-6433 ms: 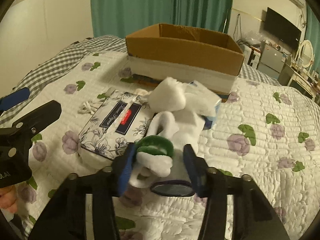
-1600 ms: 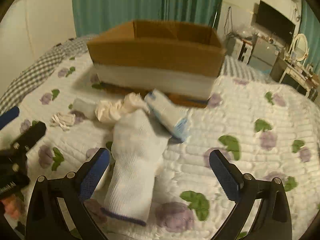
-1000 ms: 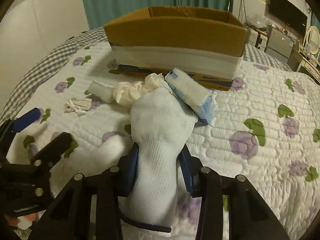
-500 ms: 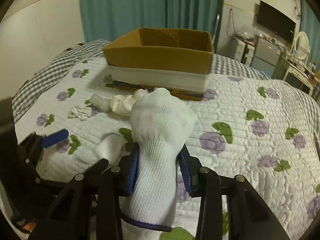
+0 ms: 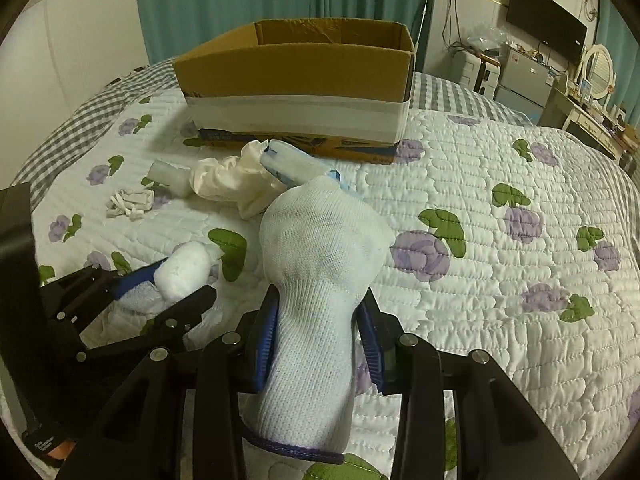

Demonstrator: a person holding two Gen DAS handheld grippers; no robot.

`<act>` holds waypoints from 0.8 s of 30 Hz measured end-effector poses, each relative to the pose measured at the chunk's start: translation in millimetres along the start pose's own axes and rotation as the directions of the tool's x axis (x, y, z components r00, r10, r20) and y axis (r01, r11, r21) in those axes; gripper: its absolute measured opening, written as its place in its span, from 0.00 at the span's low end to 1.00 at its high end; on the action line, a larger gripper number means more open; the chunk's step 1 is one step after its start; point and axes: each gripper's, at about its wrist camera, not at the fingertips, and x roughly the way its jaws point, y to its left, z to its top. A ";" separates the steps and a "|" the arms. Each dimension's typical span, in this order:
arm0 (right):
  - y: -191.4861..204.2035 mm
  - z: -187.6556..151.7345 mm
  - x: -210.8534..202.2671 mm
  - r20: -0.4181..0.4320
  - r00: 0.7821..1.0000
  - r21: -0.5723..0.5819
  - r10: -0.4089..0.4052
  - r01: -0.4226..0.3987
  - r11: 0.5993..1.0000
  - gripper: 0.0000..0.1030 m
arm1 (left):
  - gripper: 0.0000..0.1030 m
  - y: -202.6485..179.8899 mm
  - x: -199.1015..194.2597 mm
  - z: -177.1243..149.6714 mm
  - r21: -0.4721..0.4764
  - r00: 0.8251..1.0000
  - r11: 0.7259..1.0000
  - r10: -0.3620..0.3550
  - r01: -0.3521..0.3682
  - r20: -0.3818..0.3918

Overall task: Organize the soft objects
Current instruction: 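Grasp the large white sock with the right tool while the left tool grasps a rolled white sock, then carry both socks into the cardboard box and open both tools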

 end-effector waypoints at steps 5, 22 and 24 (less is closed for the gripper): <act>4.1 -1.1 -7.6 0.012 1.000 -0.007 0.005 -0.005 1.000 0.36 | 0.35 -1.6 -12.5 -3.9 0.011 1.000 1.000 0.017 -0.017 0.007; 3.0 12.7 -104.4 0.207 0.978 -0.022 -0.010 0.015 1.000 0.36 | 0.35 -7.2 -105.6 29.8 0.021 0.980 0.998 0.061 -0.066 0.192; 0.9 20.9 -118.6 0.241 0.970 -0.025 -0.018 0.025 0.999 0.36 | 0.35 -5.2 -117.1 39.0 0.023 0.973 0.997 0.065 -0.072 0.223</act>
